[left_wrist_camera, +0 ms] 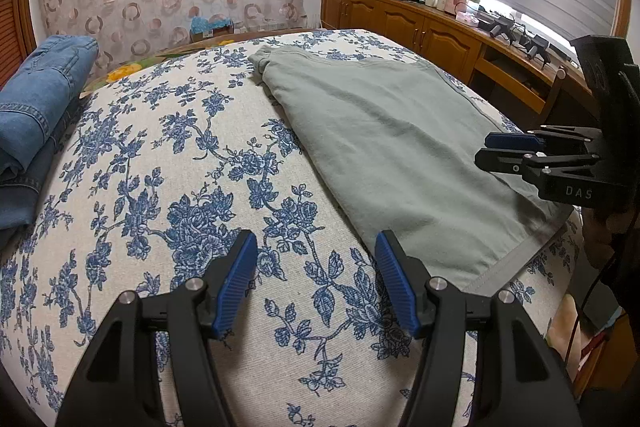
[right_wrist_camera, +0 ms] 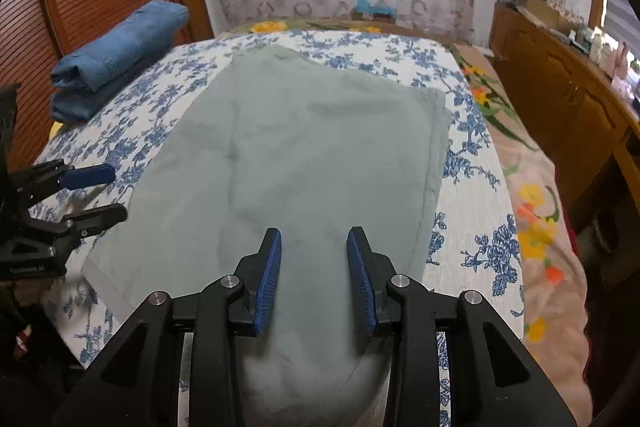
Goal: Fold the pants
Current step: 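Move the left gripper to the folded shorts hem and close on it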
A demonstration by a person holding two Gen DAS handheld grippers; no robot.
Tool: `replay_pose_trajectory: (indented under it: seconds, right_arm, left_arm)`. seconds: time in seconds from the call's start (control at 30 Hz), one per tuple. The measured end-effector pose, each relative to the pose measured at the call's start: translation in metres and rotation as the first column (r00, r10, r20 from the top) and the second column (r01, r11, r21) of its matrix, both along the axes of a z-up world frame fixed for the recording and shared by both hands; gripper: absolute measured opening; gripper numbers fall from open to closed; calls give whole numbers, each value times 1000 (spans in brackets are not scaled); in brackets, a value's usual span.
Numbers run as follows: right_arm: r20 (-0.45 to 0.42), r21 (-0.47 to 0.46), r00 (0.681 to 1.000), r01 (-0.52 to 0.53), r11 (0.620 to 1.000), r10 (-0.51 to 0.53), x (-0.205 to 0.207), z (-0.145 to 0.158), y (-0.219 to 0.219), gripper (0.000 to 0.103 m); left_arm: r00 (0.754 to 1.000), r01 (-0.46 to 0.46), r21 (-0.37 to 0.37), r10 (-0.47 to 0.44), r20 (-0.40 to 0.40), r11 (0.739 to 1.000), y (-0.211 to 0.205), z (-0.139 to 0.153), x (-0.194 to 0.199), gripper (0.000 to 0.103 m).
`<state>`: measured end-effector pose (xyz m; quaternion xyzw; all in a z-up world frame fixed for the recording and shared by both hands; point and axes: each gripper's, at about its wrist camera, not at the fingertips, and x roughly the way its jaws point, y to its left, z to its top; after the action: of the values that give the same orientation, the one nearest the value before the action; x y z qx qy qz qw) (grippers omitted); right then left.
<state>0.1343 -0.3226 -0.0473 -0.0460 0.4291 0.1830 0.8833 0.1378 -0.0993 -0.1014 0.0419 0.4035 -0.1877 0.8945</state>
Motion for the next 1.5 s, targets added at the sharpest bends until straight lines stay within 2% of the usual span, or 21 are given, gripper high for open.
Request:
replay_pose_trajectory:
  seconds: [0.13,0.33,0.57,0.7,0.93,1.07,1.3,1.4,1.5]
  right_arm:
    - [9,34,999,37,999,-37,-3,-2,-5,35]
    - [60,-12,997,47,999,-46,-9,-5,3,36]
    - [75,-40,996,48,998,-45,-11,-6,6,37]
    - [54,-9,997,59,998,-58,-14,-1,0,36]
    - [54,68,993,102,992,-106,-51,12,-28,36]
    - [55,60,991,121,991,-124,-72,13,-36,36]
    - [40,89,988,144,986,-148,-89,12,-46,36]
    - [48,80,989,135,988,-139,-95,11,-41,36]
    - [56,72,990,129,989,-133,-98,11,-38,36]
  left_arm:
    - [1000,0,0,0,0,1000,0,0,0,61]
    - [1000,0,0,0,0,1000,0,0,0,61]
    - [1000,0,1,0,-1,1000,0,0,0,61]
    - [1000,-11,4,11,3,1000,1,5,-6,61]
    - [999,15,-58,-13,31,998,-1,17,-33,61]
    - [999,44,-74,-42,27,996,-11,18,-42,61]
    - [996,87,-126,-87,4,988,-21,15,-56,41]
    - [995,99,-136,-100,2,986,-24,15,-60,35]
    - [996,94,-126,-94,8,988,-26,13,-60,35]
